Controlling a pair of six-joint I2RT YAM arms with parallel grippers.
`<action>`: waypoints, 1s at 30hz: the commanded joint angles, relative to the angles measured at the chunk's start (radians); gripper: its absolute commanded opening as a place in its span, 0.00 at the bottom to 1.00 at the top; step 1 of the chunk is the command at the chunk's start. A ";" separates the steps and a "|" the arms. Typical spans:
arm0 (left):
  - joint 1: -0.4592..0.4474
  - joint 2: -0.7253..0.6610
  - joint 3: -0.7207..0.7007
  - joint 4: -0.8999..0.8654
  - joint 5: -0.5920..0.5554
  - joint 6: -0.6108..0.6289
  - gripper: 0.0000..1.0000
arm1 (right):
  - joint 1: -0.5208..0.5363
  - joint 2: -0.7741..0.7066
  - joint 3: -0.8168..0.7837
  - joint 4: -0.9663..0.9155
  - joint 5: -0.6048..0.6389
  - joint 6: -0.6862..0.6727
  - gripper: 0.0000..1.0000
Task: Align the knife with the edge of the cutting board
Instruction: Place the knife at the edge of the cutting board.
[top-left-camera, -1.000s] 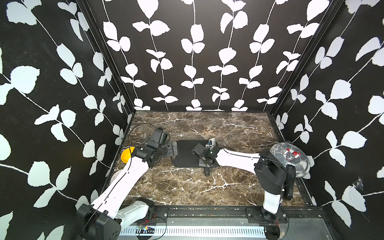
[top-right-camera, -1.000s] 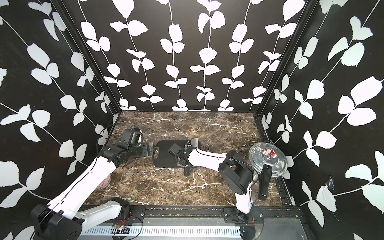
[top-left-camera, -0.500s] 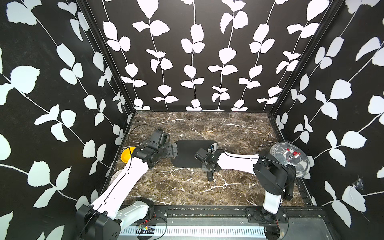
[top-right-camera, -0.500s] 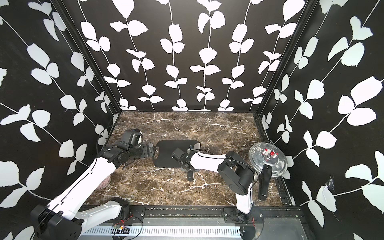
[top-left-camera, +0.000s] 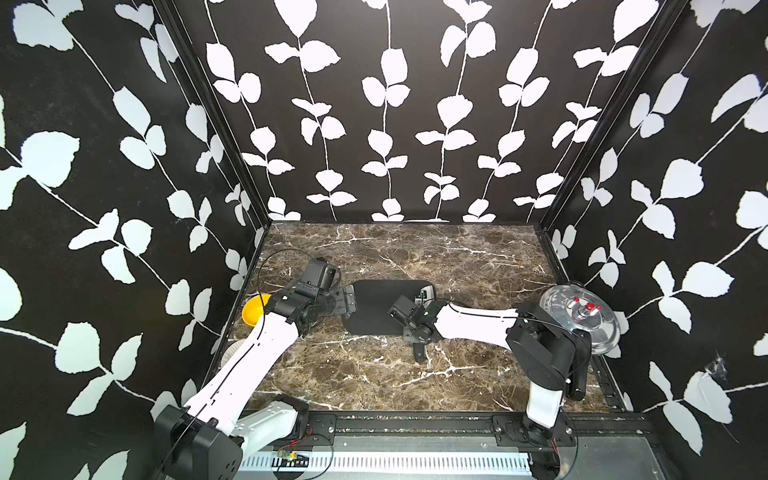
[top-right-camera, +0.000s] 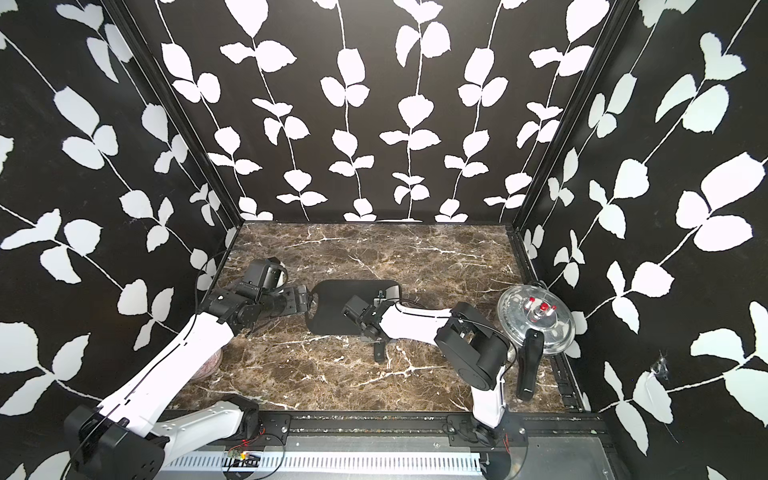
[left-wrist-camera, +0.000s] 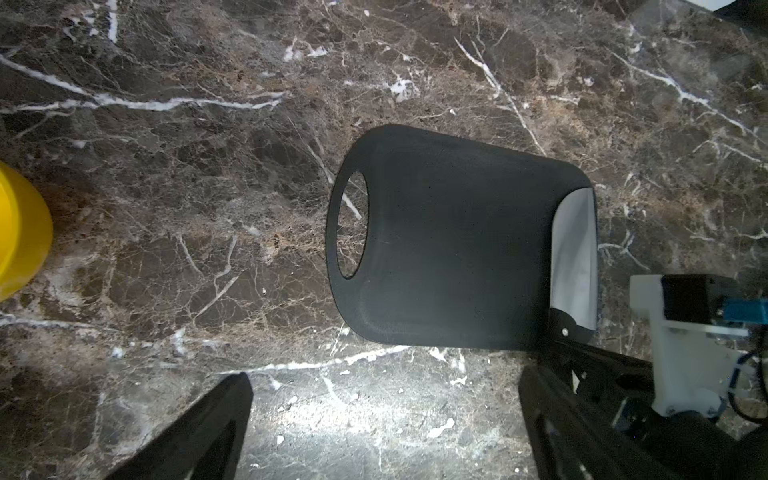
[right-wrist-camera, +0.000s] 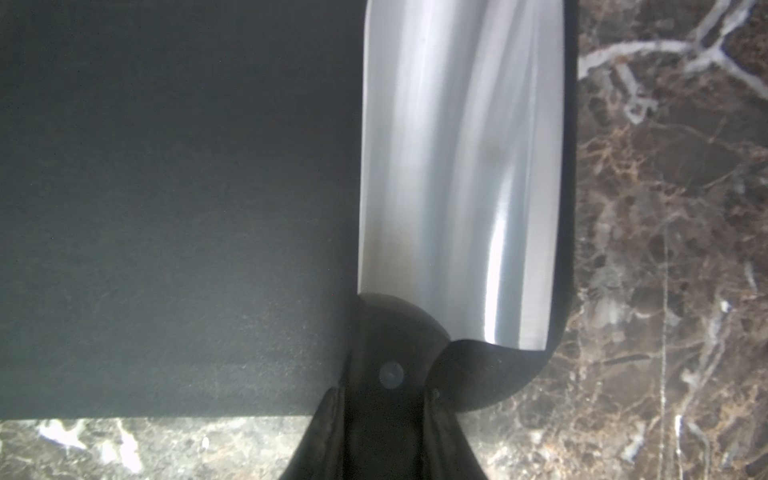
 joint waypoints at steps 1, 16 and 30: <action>0.005 0.003 -0.013 0.019 0.013 -0.011 0.98 | -0.002 -0.024 -0.002 0.000 0.004 -0.011 0.00; 0.005 0.011 -0.010 0.025 0.011 -0.014 0.98 | -0.009 -0.061 -0.033 0.009 0.007 -0.022 0.00; 0.005 0.012 -0.011 0.027 0.014 -0.020 0.98 | -0.017 -0.068 -0.041 0.007 0.001 -0.026 0.00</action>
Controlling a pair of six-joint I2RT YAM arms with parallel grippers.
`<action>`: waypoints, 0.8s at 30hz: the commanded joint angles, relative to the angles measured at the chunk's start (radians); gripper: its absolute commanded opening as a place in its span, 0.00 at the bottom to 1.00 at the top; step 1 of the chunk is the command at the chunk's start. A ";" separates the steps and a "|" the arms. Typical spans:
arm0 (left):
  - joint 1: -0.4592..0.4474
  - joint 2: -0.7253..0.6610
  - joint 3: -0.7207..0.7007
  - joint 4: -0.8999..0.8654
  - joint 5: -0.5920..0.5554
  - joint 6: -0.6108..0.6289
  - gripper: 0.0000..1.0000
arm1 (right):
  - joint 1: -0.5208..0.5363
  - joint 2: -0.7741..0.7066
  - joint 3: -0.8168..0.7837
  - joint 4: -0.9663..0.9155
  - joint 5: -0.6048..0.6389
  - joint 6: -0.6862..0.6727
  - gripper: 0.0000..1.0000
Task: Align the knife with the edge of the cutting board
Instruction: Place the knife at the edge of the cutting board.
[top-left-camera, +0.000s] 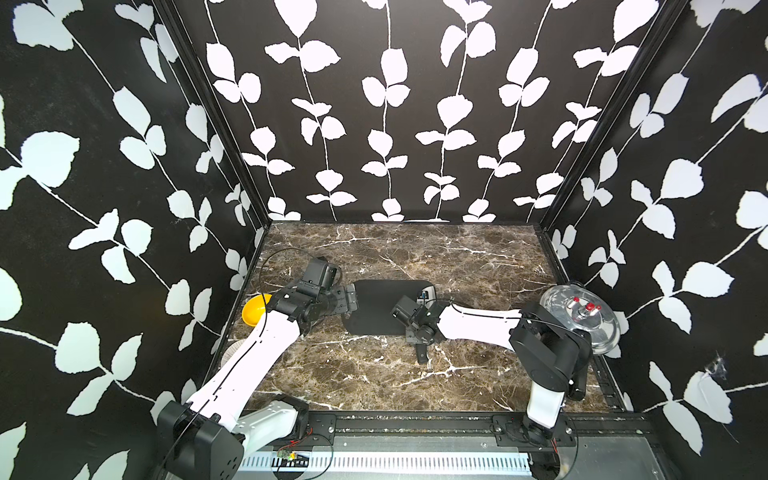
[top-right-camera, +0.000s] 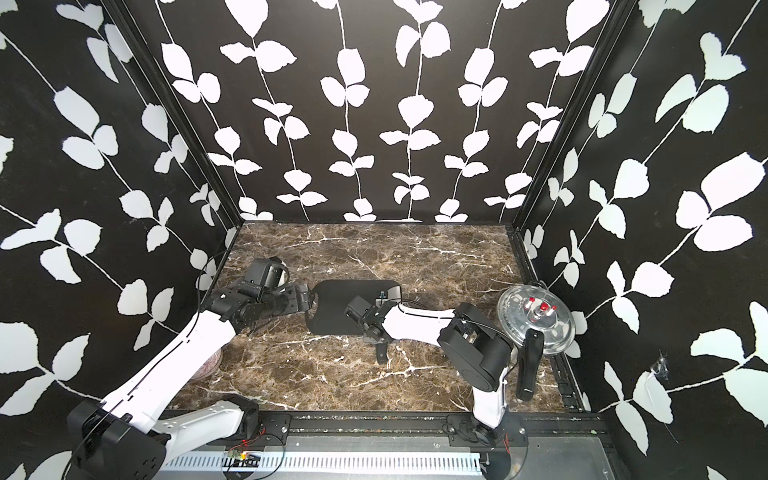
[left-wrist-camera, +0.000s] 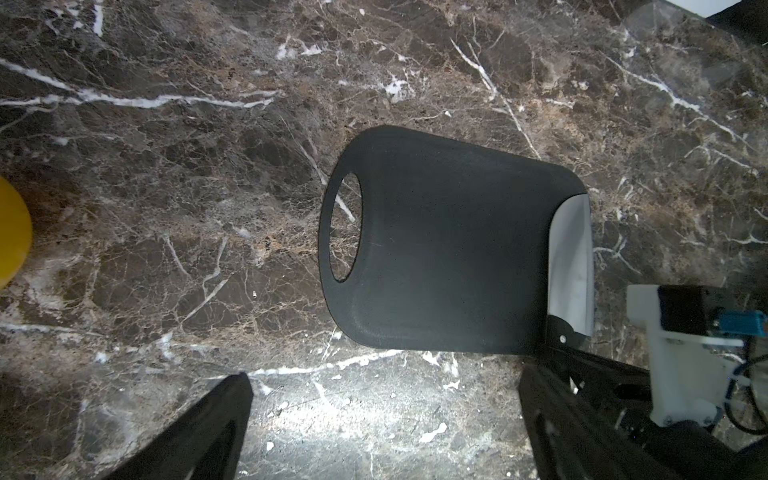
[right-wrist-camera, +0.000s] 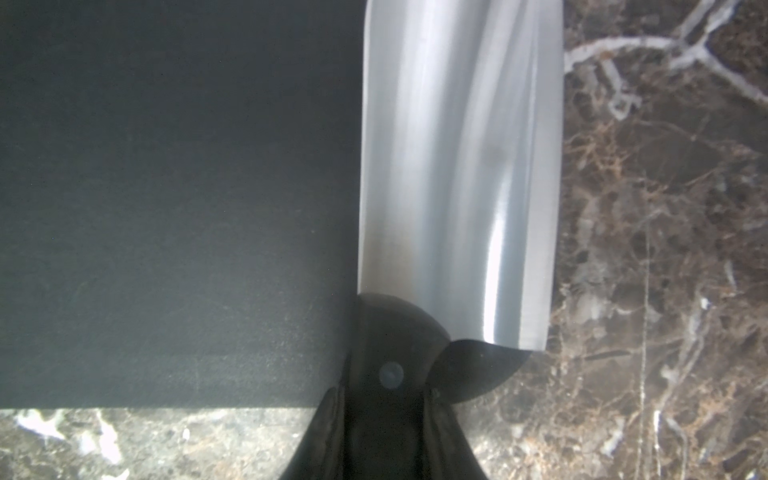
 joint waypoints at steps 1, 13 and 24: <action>0.005 -0.003 -0.013 0.012 0.001 -0.007 0.98 | -0.005 -0.046 -0.015 0.006 0.007 -0.007 0.00; 0.004 -0.005 -0.015 0.014 0.003 -0.010 0.99 | -0.004 -0.052 -0.015 0.003 0.005 -0.003 0.05; 0.005 -0.005 -0.015 0.016 0.005 -0.008 0.98 | -0.003 -0.076 -0.008 -0.006 0.009 -0.003 0.33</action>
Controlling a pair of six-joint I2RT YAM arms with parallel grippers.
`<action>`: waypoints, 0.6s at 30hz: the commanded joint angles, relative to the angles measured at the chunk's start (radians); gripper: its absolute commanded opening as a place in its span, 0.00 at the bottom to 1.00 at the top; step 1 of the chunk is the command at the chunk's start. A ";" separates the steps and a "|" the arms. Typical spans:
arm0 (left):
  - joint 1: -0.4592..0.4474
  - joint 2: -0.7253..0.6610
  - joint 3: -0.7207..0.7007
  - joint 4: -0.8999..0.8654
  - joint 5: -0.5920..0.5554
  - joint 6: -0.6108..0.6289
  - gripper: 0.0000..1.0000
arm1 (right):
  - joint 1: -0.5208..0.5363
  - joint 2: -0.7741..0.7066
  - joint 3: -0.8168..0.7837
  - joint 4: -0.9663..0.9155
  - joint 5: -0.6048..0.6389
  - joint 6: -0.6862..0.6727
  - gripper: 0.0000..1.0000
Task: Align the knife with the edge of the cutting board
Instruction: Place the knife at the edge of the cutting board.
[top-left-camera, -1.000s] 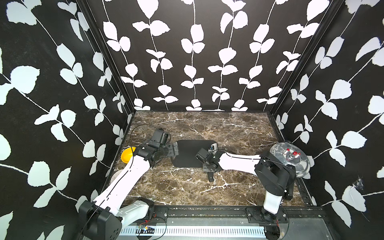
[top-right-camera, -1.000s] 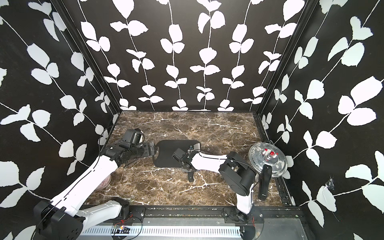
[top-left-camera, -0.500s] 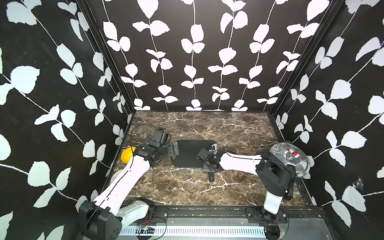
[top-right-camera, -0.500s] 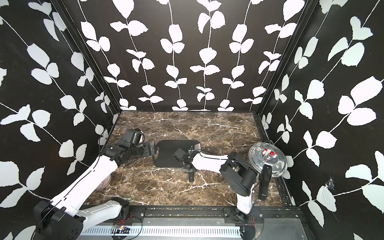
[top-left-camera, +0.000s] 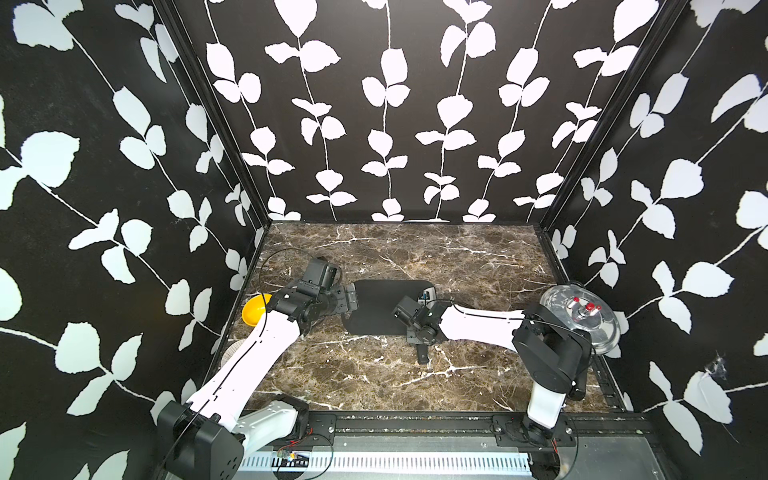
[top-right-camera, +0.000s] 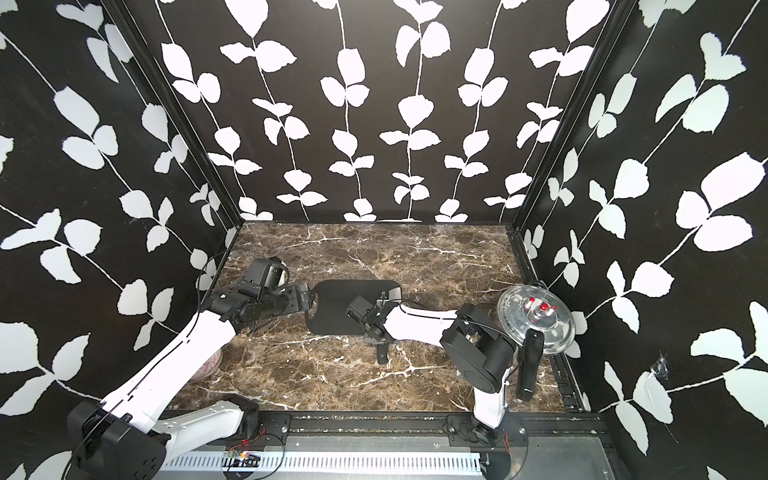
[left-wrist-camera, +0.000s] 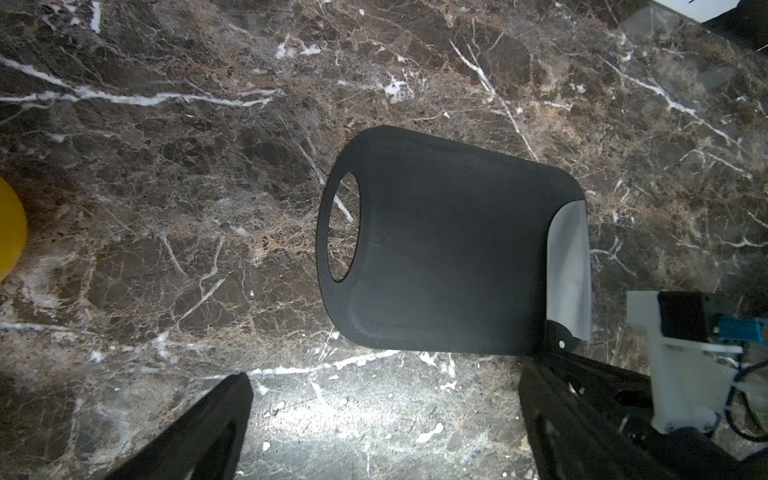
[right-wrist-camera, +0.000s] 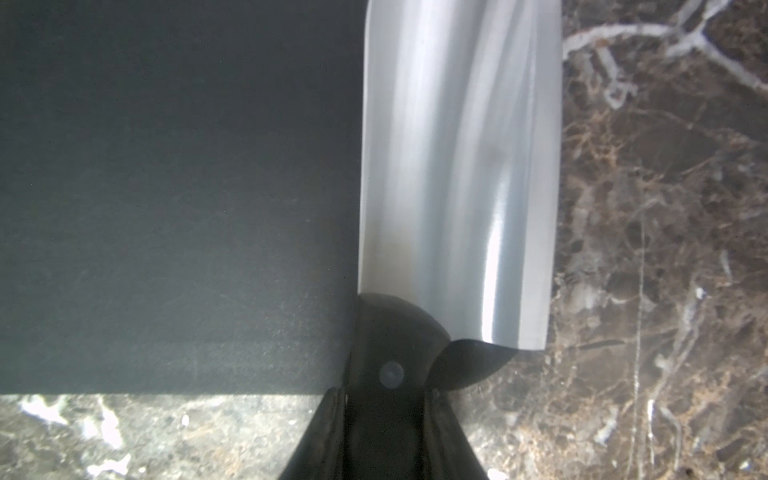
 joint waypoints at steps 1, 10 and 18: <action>0.005 -0.004 -0.013 0.014 0.002 0.002 0.99 | -0.004 -0.056 0.006 -0.003 0.024 -0.004 0.38; 0.005 0.013 -0.006 0.029 0.007 0.007 0.98 | -0.004 -0.100 0.026 -0.047 0.051 -0.014 0.58; 0.008 0.045 0.026 0.043 -0.059 0.043 0.99 | -0.055 -0.320 -0.034 -0.047 0.179 -0.098 0.78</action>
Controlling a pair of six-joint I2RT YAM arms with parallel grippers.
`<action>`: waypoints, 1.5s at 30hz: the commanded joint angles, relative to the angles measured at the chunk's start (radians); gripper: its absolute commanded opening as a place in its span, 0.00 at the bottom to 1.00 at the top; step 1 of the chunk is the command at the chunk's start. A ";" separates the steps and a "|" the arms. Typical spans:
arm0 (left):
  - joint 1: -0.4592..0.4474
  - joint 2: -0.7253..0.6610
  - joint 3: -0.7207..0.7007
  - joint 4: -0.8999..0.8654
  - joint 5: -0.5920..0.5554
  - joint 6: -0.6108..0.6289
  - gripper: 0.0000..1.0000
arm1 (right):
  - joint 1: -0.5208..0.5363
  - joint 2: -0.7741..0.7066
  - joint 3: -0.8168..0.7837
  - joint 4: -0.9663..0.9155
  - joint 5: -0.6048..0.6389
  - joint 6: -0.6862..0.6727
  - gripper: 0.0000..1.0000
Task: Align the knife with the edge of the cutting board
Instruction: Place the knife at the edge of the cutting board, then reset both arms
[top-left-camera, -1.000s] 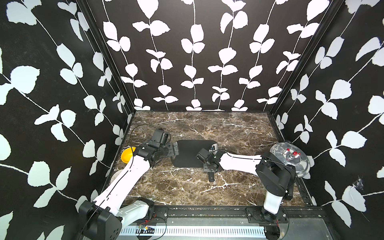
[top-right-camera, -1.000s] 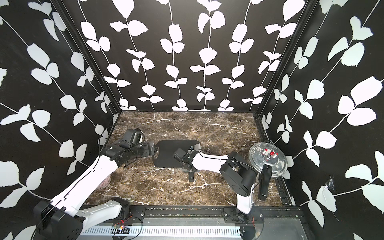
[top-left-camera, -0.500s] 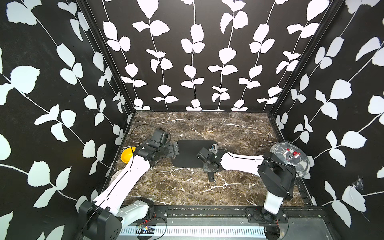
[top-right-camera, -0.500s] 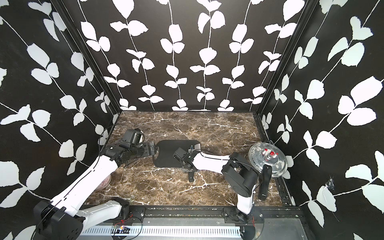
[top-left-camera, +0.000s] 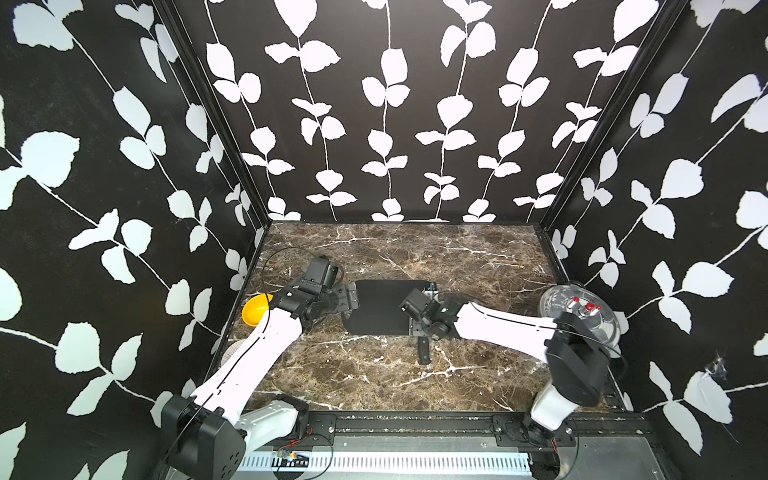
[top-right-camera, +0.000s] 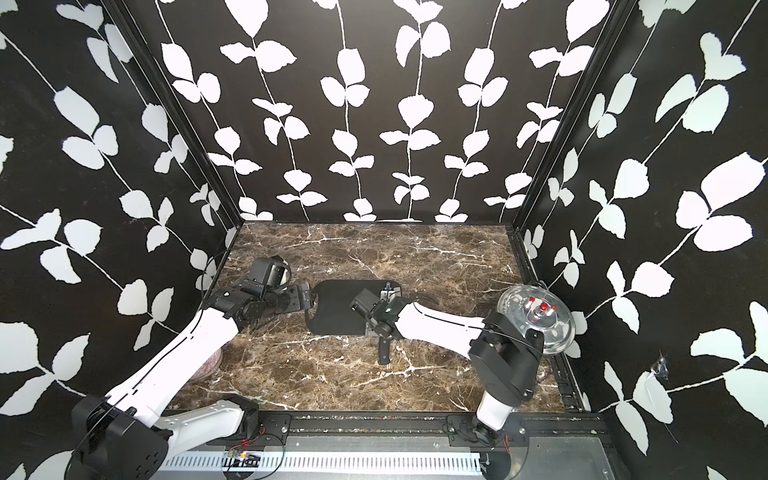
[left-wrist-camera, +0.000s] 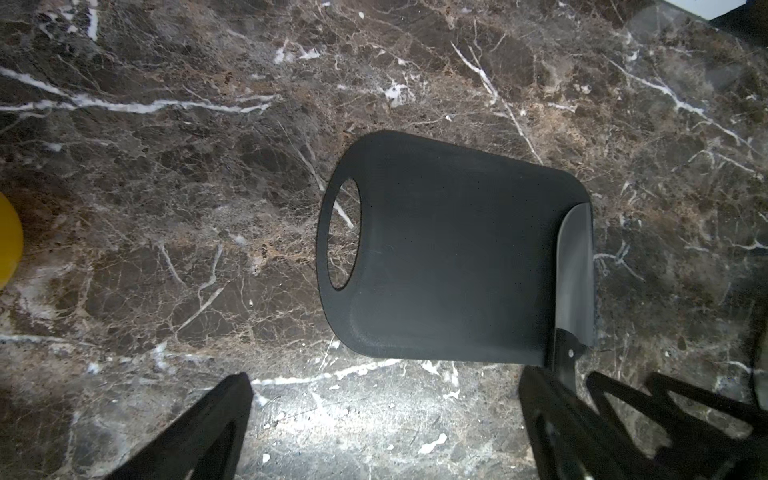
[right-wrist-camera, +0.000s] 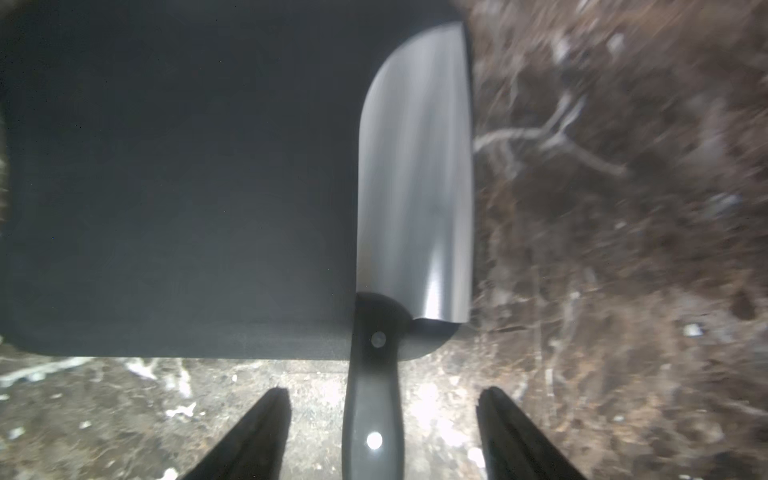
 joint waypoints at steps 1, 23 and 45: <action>0.010 0.021 0.028 0.019 -0.053 0.031 0.98 | -0.045 -0.157 -0.060 0.062 0.108 -0.083 0.79; 0.189 0.239 -0.282 0.875 -0.380 0.359 0.99 | -0.569 -0.405 -0.534 0.761 0.361 -0.722 1.00; 0.217 0.323 -0.436 1.207 -0.375 0.598 0.98 | -0.738 -0.096 -0.714 1.525 0.081 -1.000 1.00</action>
